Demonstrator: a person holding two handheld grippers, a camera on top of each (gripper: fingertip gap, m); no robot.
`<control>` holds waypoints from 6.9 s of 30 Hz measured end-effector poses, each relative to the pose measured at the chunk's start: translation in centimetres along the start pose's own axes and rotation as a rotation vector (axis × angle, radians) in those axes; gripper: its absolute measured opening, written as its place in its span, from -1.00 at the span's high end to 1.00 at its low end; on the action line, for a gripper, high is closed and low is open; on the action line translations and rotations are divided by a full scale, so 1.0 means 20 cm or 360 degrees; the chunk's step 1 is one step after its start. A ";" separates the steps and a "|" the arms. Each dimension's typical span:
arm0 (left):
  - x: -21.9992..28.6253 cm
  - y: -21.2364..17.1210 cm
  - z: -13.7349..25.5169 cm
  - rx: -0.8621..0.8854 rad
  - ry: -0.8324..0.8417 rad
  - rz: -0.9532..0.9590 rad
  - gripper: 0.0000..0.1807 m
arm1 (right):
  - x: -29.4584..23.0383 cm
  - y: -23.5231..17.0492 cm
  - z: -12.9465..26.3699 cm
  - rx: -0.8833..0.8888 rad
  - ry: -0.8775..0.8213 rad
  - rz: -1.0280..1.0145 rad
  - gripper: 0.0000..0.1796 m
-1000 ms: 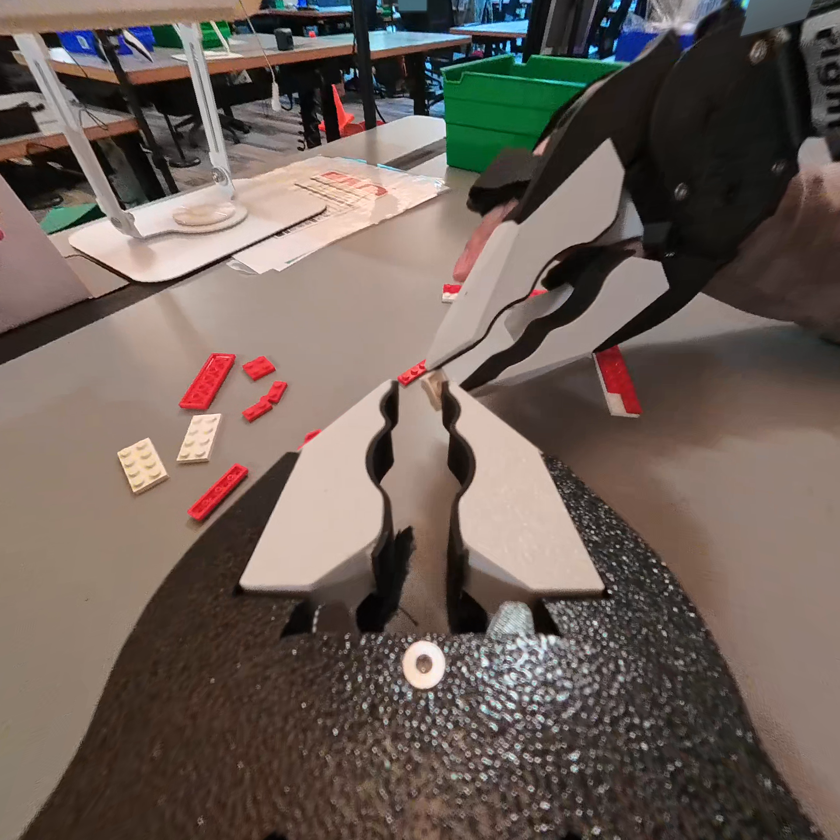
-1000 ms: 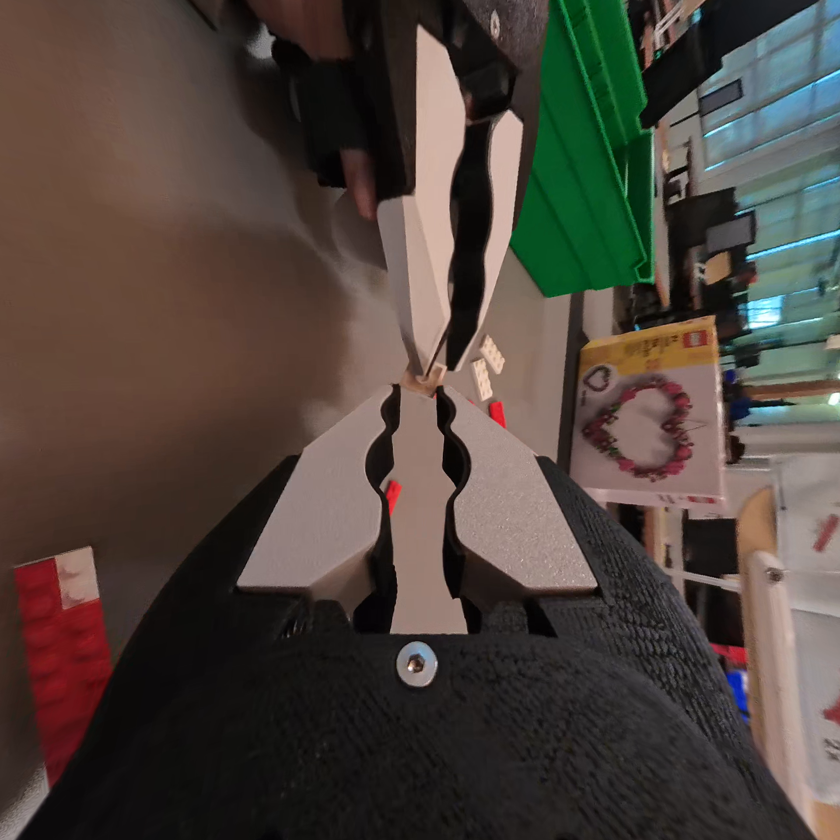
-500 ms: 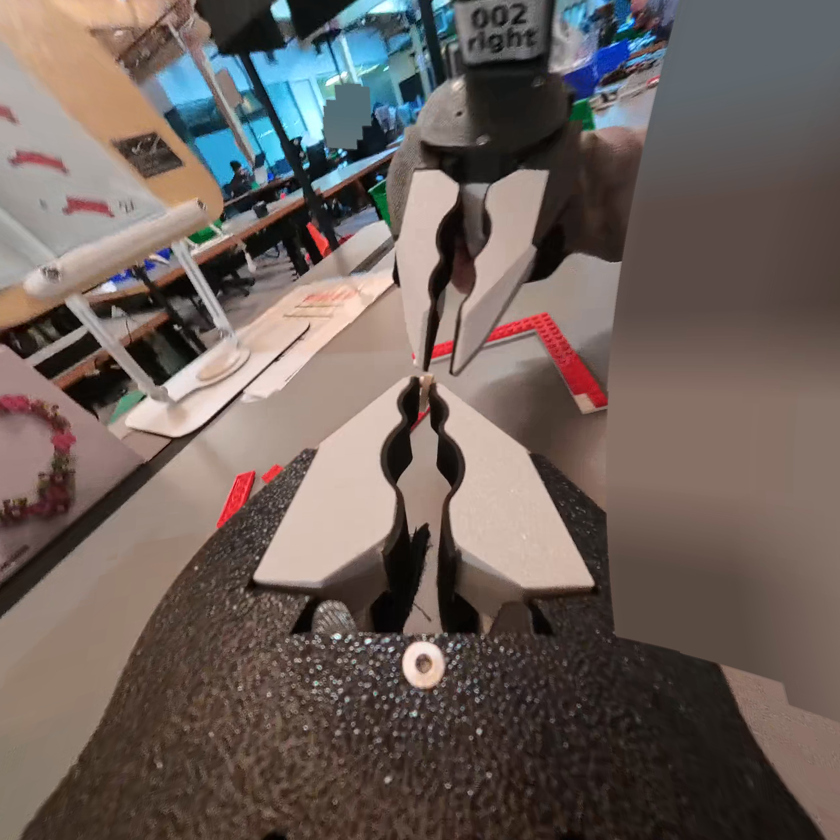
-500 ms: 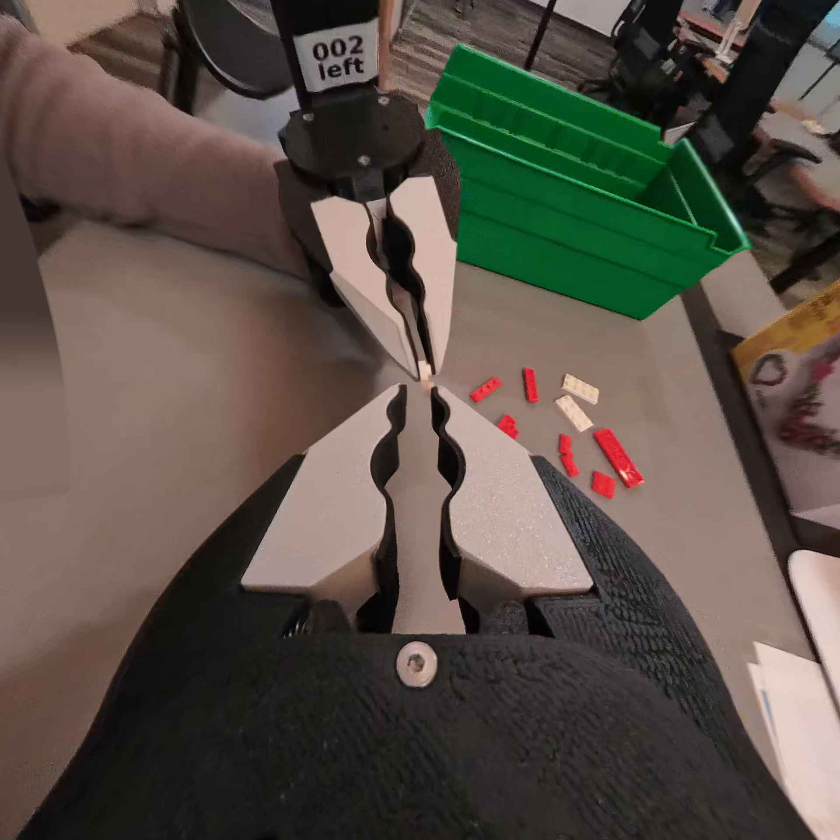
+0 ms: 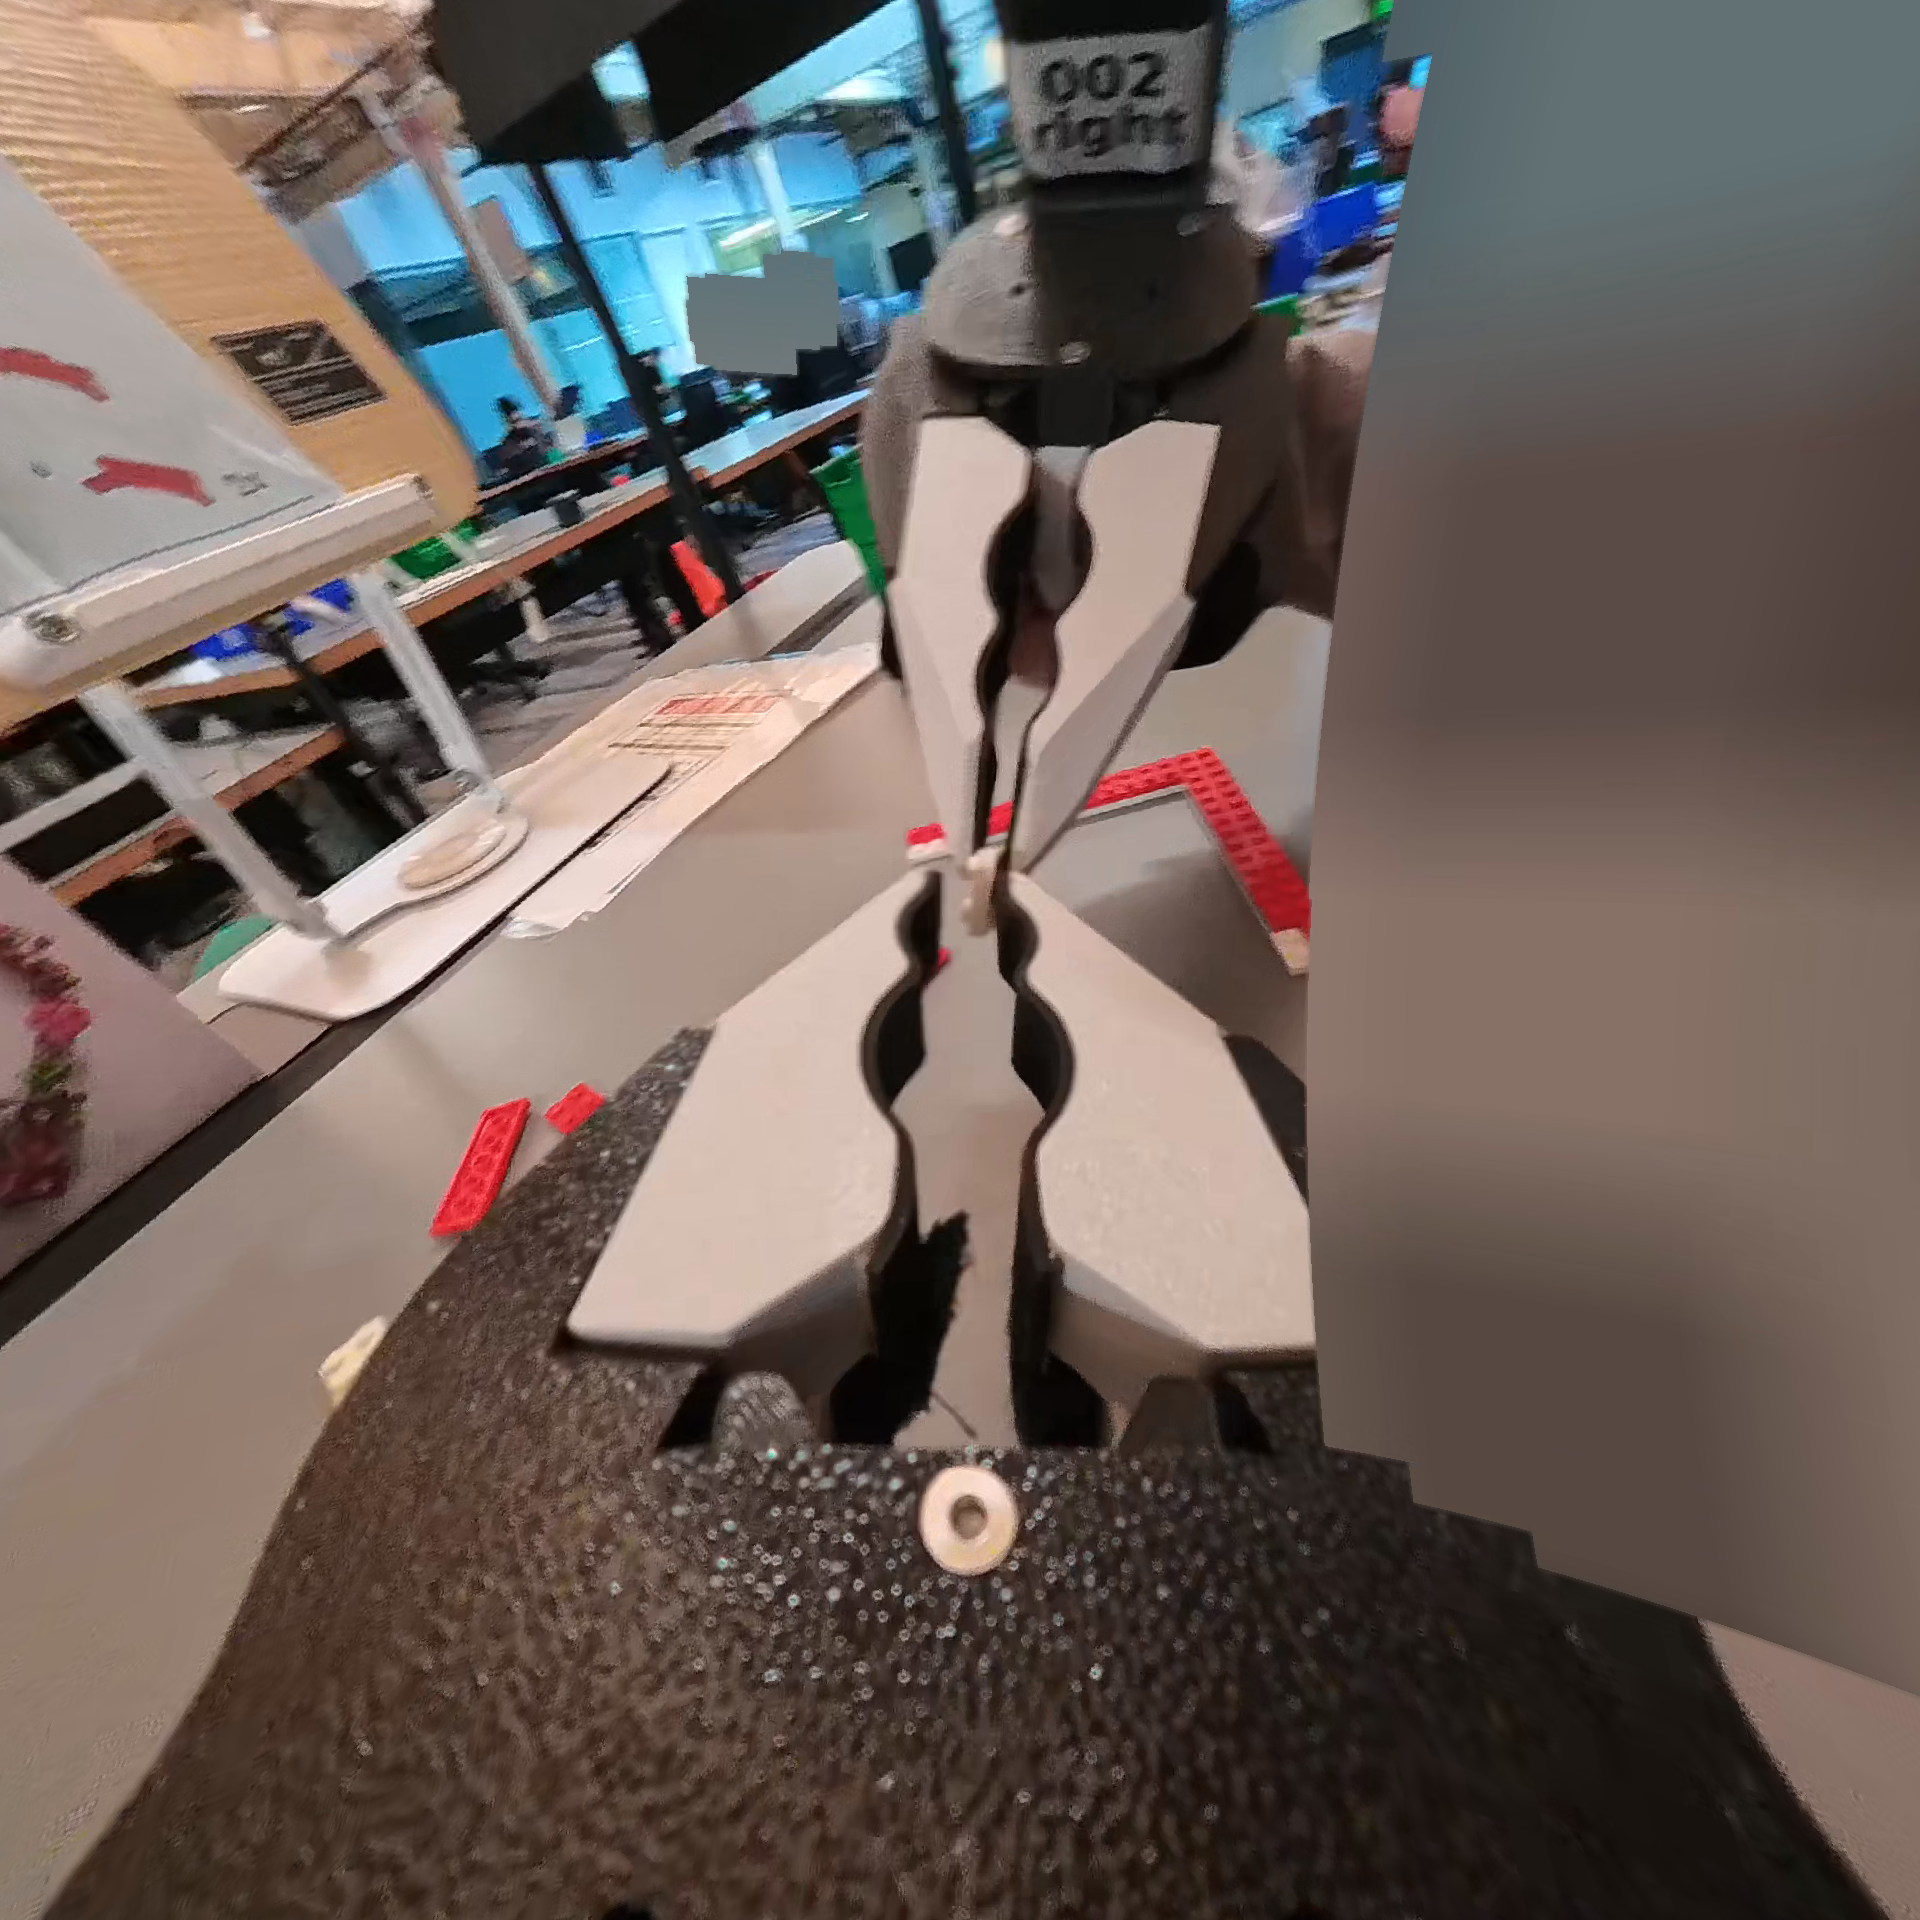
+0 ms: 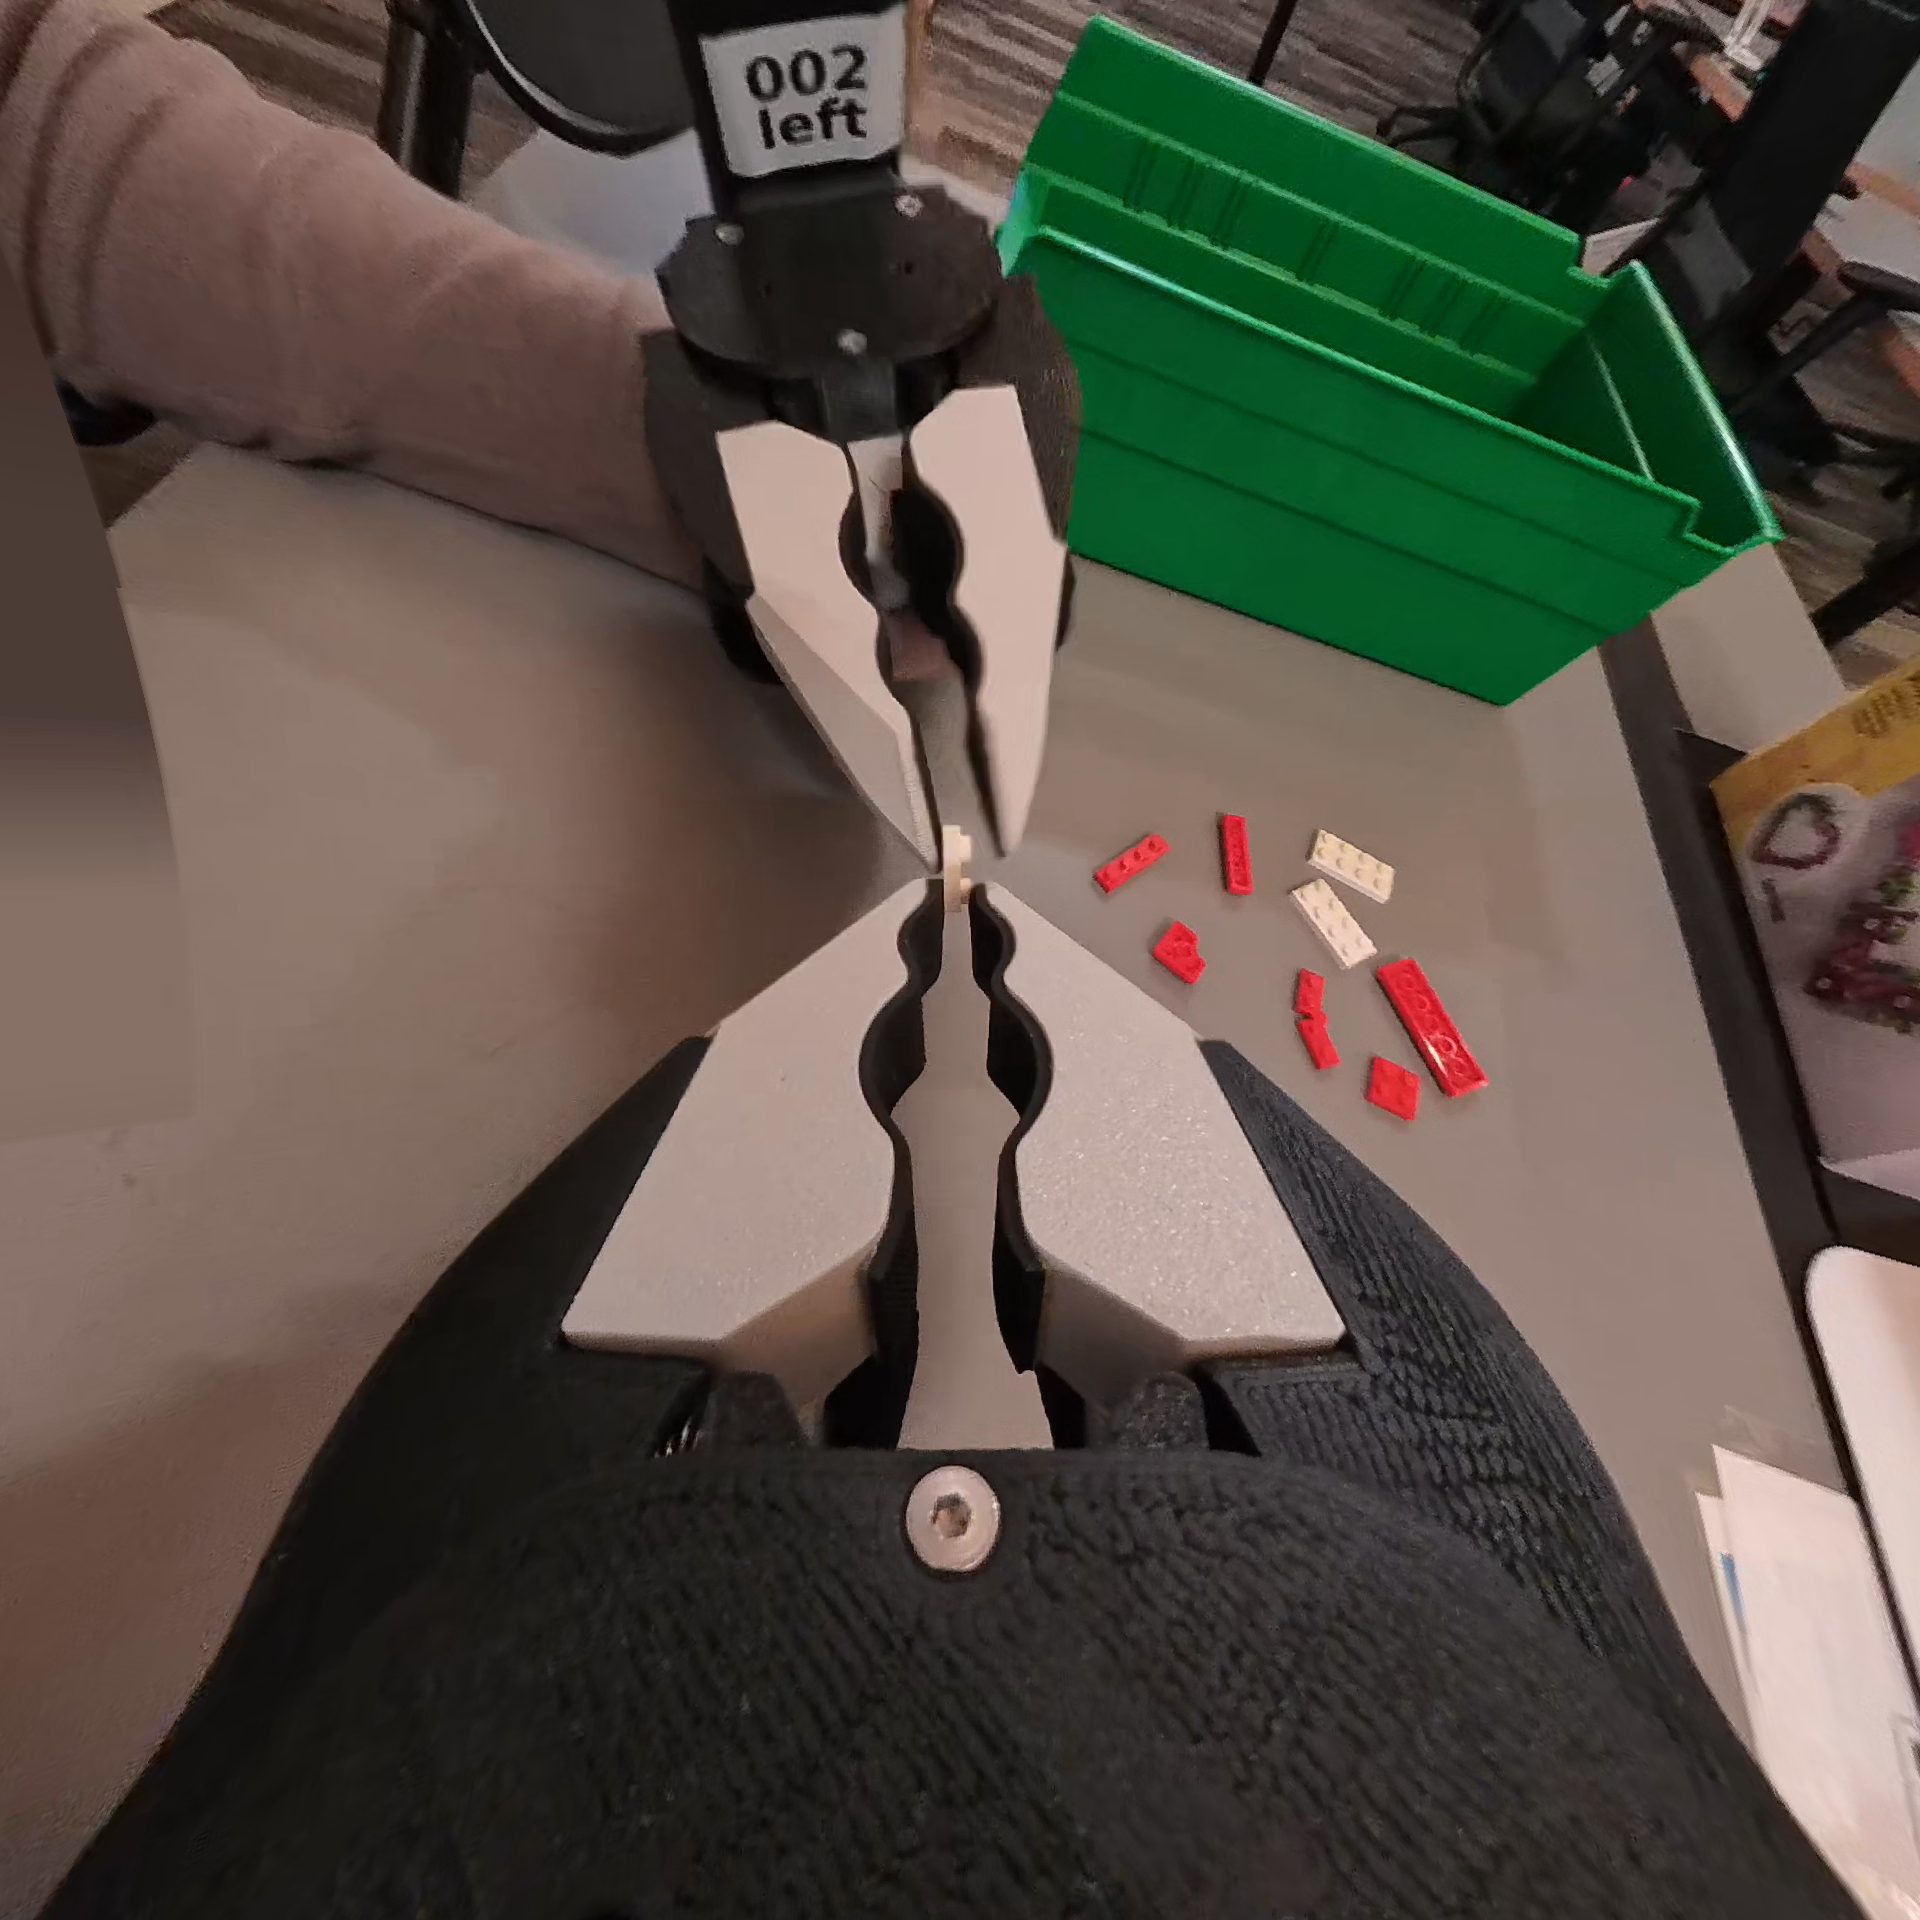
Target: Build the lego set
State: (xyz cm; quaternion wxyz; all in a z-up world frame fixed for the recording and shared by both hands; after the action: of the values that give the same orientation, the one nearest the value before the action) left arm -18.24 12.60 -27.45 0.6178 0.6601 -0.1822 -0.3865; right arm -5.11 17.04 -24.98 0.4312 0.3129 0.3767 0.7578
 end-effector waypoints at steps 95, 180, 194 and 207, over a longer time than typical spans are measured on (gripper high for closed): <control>-0.09 -0.10 -0.02 -0.0295 0.0328 -0.0045 0.97 | 0.15 -0.28 -0.08 -0.0626 0.0319 -0.0253 0.94; 0.19 -0.11 -0.06 -0.0182 0.0193 -0.1565 0.50 | 0.08 -0.15 -0.09 -0.0498 0.0438 -0.0277 0.85; 0.23 -0.12 -0.09 -0.0094 0.0315 -0.1944 0.91 | 0.05 -0.09 -0.05 -0.0459 0.0465 -0.0264 0.85; 0.24 -0.09 -0.10 -0.0174 0.0347 -0.1938 0.92 | 0.05 -0.07 -0.03 -0.0449 0.0438 -0.0226 0.86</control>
State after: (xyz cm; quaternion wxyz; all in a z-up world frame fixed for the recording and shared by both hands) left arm -14.23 10.81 -30.64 0.3345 0.6485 0.3113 -0.6088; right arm -5.51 18.28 -26.35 0.4675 0.1158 0.3434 0.8063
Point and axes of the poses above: each gripper's, where its closed fingertips meet, z back along the fingers, y out of its top, x = y × z across the jaws, the point moved 8 cm from there along z, back along the fingers, and after that the axes turned 11 degrees about y, right-handed, at the moved point
